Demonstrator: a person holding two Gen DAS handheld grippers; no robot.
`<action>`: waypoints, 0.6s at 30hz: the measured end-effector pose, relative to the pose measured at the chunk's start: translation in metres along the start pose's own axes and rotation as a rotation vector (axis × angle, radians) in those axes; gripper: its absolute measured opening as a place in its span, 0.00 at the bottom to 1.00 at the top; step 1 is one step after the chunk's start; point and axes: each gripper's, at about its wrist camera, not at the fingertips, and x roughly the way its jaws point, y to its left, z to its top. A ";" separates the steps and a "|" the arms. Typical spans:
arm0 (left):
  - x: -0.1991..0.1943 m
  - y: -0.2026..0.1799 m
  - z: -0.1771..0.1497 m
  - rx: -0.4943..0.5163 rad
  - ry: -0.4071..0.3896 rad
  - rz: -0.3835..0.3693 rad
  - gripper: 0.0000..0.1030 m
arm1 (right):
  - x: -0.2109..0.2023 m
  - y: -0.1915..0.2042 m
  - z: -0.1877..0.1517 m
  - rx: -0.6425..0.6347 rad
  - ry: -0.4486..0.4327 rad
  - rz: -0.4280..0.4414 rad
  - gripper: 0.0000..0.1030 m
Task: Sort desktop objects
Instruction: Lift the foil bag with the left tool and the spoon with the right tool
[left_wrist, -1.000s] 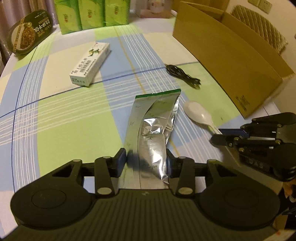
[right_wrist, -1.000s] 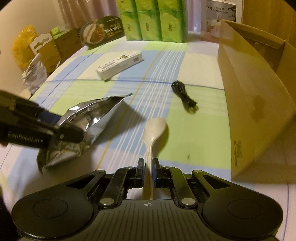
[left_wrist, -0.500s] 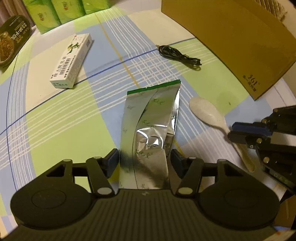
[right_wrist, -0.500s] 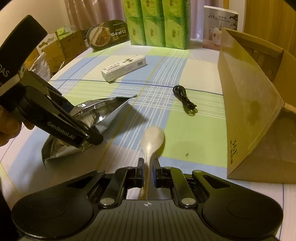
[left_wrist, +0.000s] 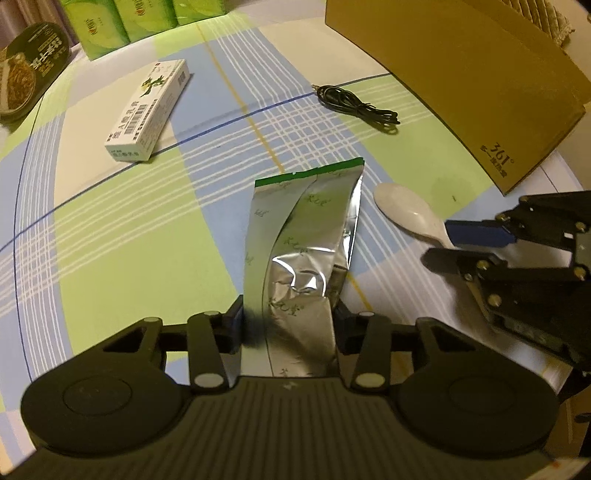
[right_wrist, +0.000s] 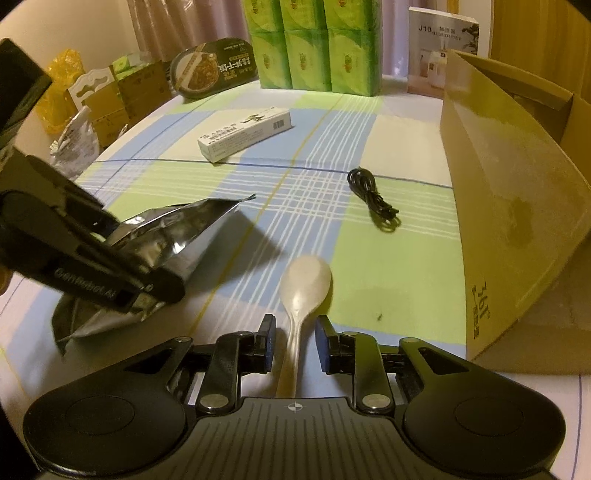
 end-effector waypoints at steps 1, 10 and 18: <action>-0.001 0.000 -0.001 -0.005 -0.002 -0.001 0.39 | 0.001 0.001 0.001 -0.001 -0.002 -0.004 0.20; -0.004 -0.001 -0.006 -0.029 -0.023 -0.007 0.37 | -0.001 -0.001 -0.001 0.008 -0.015 -0.038 0.03; -0.009 -0.005 -0.013 -0.051 -0.032 -0.027 0.37 | -0.021 -0.002 0.001 0.018 -0.040 -0.045 0.03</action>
